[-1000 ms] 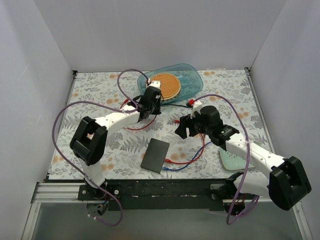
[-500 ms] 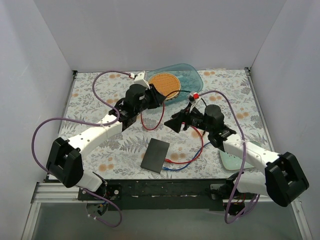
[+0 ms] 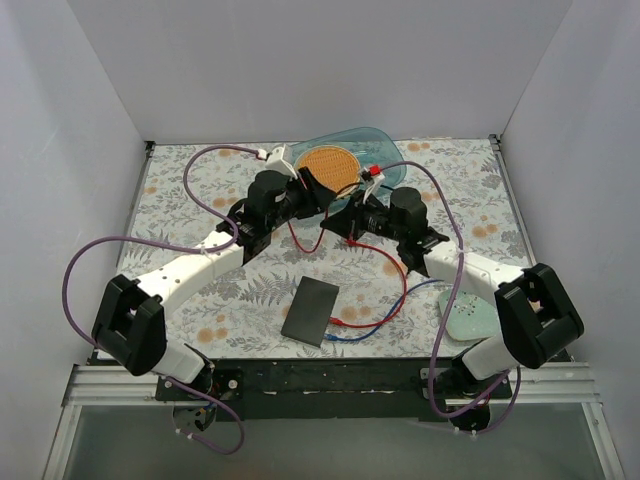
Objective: Insert the plug into the switch port
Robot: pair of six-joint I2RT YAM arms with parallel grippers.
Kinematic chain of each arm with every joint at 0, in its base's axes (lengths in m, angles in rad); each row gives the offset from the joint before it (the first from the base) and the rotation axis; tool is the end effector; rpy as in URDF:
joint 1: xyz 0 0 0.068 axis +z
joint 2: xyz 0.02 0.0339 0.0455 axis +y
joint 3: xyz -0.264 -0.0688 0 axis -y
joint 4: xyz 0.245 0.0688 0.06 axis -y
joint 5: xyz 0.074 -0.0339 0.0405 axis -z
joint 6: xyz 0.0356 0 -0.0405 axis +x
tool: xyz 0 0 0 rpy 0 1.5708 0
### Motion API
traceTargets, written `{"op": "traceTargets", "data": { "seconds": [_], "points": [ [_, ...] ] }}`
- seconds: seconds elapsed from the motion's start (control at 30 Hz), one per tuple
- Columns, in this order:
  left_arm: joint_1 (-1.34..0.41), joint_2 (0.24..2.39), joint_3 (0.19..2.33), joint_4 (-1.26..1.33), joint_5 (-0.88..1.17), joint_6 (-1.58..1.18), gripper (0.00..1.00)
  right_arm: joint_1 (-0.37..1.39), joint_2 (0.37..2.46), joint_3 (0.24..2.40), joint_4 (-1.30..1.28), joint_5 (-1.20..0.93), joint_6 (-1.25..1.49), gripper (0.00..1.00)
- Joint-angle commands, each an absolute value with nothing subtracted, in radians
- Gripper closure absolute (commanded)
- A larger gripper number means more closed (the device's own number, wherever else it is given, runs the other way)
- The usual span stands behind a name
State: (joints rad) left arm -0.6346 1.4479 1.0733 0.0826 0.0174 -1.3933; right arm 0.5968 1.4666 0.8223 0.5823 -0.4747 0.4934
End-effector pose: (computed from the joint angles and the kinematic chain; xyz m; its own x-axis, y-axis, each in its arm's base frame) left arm 0.2755 -0.2036 0.3102 -0.6376 -0.7527 -0.1642 -0.1211 0.3084 -0.9435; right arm 0.2637 0.1989 0.2703 -0.4606 0.1963 -0.8656 -0.7483 0.4386 0.4977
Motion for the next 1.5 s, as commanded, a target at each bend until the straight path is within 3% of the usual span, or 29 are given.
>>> {"op": "traceTargets", "data": {
  "seconds": [0.0,0.03,0.07,0.33,0.63,1.03,1.47],
  "points": [
    [-0.644,1.355,1.08,0.057,-0.027,-1.359,0.31,0.604,1.414,0.934,0.531,-0.417,0.39,0.99],
    [-0.644,1.326,1.075,0.051,-0.073,-1.353,0.1,0.604,1.385,0.96,0.499,-0.394,0.364,0.99],
    [-0.644,1.306,1.072,0.04,-0.092,-1.341,0.02,0.603,1.368,0.972,0.433,-0.349,0.339,0.99],
    [-0.624,1.174,1.031,0.017,-0.109,-1.315,0.02,0.594,1.22,1.097,0.154,-0.213,0.048,0.99],
    [-0.62,1.1,0.976,0.103,0.172,-1.243,0.02,0.594,1.187,1.16,-0.118,-0.299,-0.14,0.99],
    [-0.62,1.083,0.905,0.273,0.281,-1.239,0.11,0.594,1.186,1.089,-0.12,-0.485,-0.186,0.99],
    [-0.603,1.118,0.907,0.379,0.302,-1.284,0.38,0.594,1.163,1.051,-0.11,-0.652,-0.222,0.99]
  ]
}}
